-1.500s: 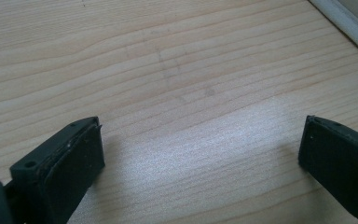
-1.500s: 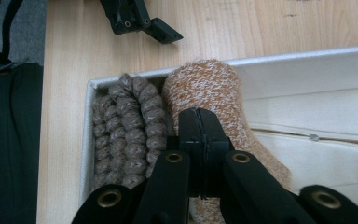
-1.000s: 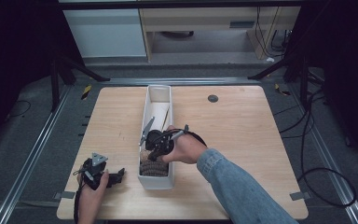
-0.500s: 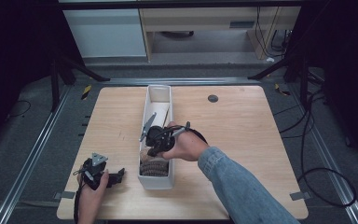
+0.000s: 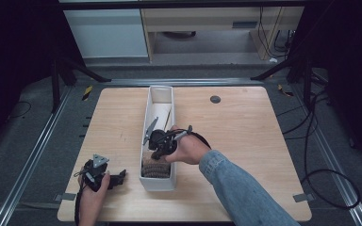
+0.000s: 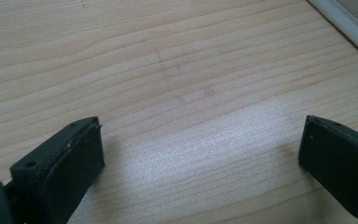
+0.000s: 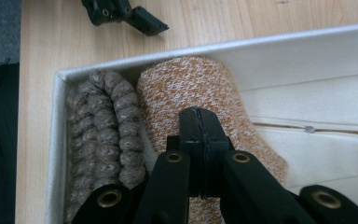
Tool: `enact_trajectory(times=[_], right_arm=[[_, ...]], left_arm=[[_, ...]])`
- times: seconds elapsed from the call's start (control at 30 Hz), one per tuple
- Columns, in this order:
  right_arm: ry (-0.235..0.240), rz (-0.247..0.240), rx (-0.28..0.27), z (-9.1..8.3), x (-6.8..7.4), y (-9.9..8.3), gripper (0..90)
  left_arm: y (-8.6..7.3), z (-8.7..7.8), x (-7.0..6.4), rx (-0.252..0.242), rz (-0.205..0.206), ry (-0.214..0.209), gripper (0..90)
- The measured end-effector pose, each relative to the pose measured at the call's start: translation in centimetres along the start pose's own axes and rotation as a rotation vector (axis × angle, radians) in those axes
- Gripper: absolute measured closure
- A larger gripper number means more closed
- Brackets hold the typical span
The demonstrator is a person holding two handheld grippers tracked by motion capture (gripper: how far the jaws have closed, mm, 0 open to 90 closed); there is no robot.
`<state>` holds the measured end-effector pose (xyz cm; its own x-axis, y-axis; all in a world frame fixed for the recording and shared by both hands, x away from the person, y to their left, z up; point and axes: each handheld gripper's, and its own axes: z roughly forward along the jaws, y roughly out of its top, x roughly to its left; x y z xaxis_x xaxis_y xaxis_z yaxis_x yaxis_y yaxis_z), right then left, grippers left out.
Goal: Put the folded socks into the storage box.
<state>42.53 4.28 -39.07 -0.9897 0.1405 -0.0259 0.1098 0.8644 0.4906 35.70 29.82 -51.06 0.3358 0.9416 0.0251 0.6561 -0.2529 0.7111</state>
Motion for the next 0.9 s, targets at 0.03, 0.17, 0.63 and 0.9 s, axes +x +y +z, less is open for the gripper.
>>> enact_trajectory(times=[0.03, 0.17, 0.63, 0.9], right_arm=[[0.004, 0.005, -0.004, 0.0, 0.0, -0.1, 90.0], [-0.003, 0.0, -0.01, 0.0, 0.2, -0.2, 90.0], [-0.031, 0.004, -0.081, -2.6, 0.2, -0.6, 90.0], [-0.057, 0.036, -0.12, -4.1, -0.1, -1.5, 90.0]], left_arm=[[0.0, 0.0, 0.0, 0.0, 0.0, 0.0, 0.0], [0.0, 0.0, 0.0, 0.0, 0.0, 0.0, 0.0], [0.0, 0.0, 0.0, 0.0, 0.0, 0.0, 0.0], [0.0, 0.0, 0.0, -0.005, -0.005, 0.0, 0.0]])
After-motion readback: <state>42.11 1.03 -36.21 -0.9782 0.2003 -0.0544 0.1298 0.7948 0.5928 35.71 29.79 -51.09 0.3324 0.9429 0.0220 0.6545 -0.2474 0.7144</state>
